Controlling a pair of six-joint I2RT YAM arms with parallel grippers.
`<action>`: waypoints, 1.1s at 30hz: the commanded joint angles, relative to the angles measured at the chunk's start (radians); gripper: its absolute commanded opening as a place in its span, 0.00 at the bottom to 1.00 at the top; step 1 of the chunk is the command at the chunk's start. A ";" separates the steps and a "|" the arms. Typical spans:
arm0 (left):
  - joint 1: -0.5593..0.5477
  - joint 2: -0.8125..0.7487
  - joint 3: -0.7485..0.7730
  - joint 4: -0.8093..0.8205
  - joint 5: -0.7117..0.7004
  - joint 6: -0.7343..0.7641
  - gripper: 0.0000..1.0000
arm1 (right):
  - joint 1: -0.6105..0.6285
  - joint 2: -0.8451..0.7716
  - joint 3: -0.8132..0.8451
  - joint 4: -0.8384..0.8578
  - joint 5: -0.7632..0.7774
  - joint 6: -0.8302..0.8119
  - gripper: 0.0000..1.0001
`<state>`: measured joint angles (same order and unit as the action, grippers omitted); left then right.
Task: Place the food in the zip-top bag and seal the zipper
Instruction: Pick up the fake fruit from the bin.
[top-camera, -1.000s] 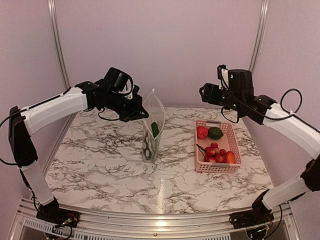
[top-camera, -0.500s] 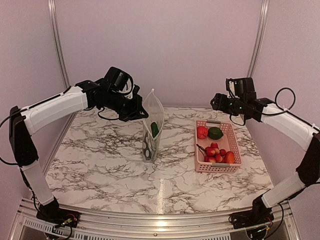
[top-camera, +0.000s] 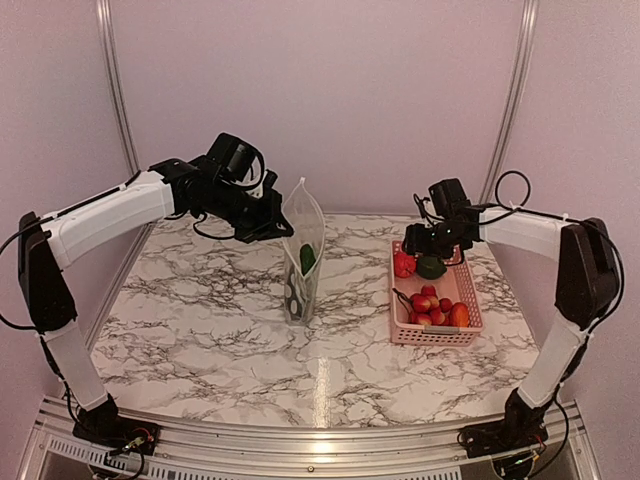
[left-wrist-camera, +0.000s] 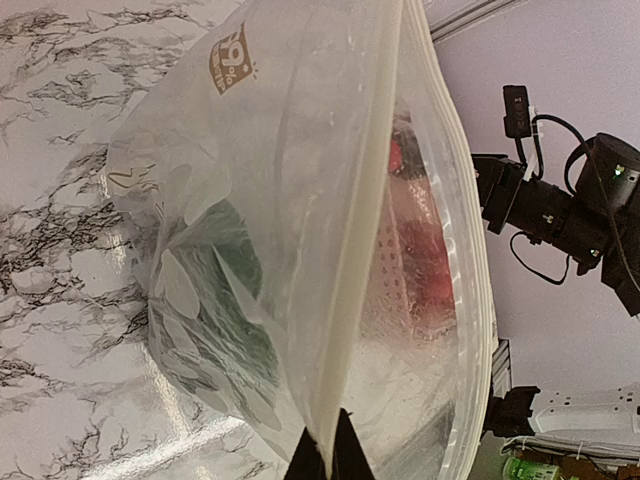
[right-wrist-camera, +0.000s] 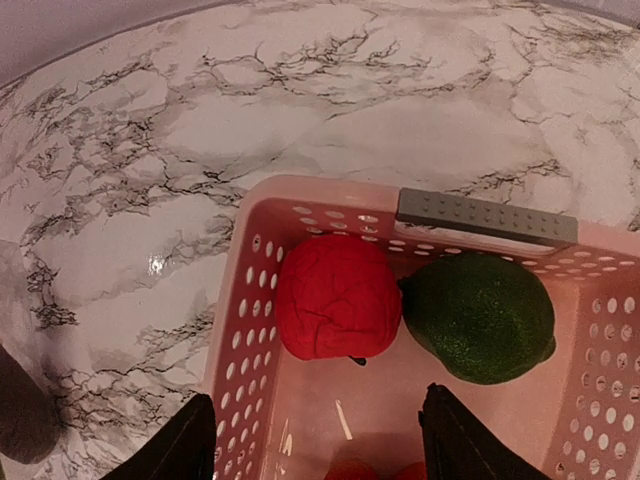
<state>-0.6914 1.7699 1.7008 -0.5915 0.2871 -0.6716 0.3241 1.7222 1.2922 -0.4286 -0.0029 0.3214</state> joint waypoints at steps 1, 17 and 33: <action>0.009 0.001 0.015 -0.041 -0.006 0.018 0.00 | -0.008 0.073 0.070 -0.035 -0.011 -0.035 0.67; 0.022 -0.010 0.019 -0.073 -0.017 0.027 0.00 | -0.009 0.263 0.224 -0.027 -0.002 -0.057 0.65; 0.032 -0.018 0.003 -0.082 -0.022 0.028 0.00 | -0.010 0.314 0.228 -0.036 -0.015 -0.025 0.67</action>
<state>-0.6655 1.7695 1.7008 -0.6353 0.2699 -0.6636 0.3202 2.0113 1.4979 -0.4503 -0.0101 0.2829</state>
